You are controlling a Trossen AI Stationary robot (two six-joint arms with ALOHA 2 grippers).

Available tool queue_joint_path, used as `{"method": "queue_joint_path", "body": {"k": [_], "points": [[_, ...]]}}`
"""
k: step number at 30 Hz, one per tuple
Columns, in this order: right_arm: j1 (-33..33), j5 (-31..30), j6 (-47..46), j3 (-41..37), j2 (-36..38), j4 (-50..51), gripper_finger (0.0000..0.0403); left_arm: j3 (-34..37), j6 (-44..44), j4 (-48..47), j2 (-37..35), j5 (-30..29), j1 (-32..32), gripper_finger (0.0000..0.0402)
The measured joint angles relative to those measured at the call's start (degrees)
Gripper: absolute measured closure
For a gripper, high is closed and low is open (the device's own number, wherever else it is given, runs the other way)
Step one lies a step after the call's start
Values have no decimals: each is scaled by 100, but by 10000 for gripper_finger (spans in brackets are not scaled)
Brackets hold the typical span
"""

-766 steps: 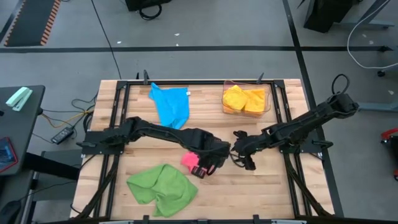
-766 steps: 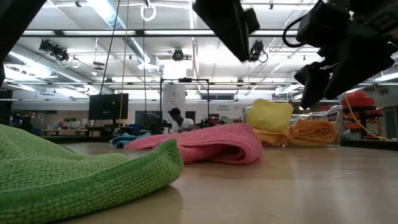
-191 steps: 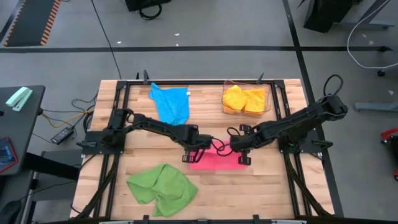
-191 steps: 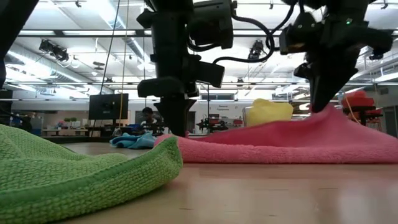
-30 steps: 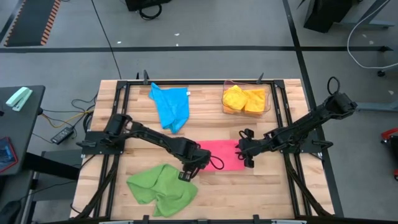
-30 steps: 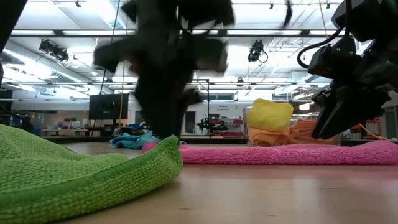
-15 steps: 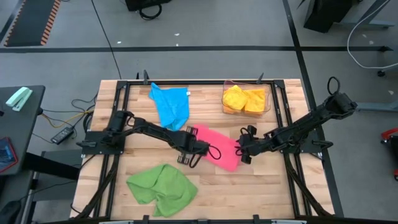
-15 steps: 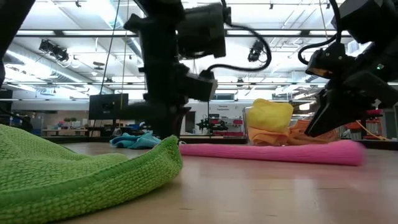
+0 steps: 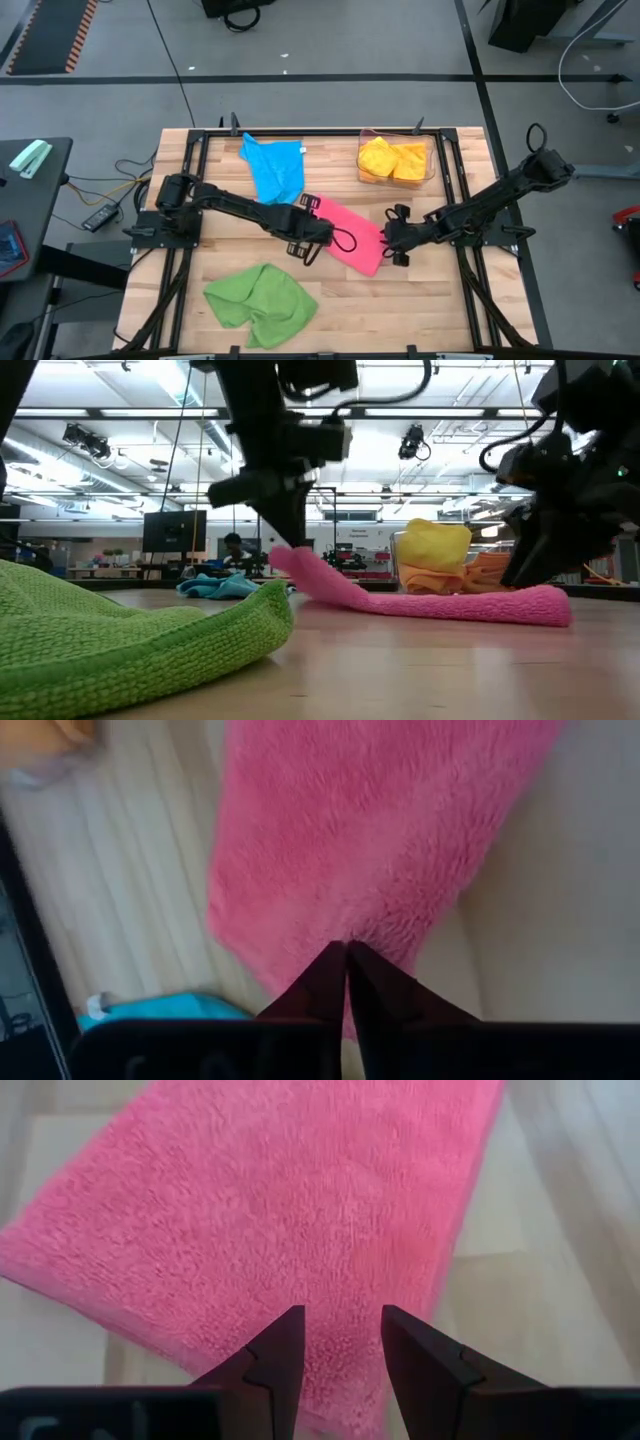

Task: Fold microfiber towels
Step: Fold the pink microfiber cloth

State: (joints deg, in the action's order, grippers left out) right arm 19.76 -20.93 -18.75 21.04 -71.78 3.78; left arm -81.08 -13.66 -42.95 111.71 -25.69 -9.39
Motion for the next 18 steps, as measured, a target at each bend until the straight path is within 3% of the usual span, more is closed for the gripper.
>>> {"method": "queue_joint_path", "body": {"k": [9,18], "points": [[89,580,-563,-180,-247,-62,279,-8,260,-412,-174,7,-189,385],[1282,1016,-2098,-140,-288,-337,293,-4,556,-504,-170,2,-273,379]]}}
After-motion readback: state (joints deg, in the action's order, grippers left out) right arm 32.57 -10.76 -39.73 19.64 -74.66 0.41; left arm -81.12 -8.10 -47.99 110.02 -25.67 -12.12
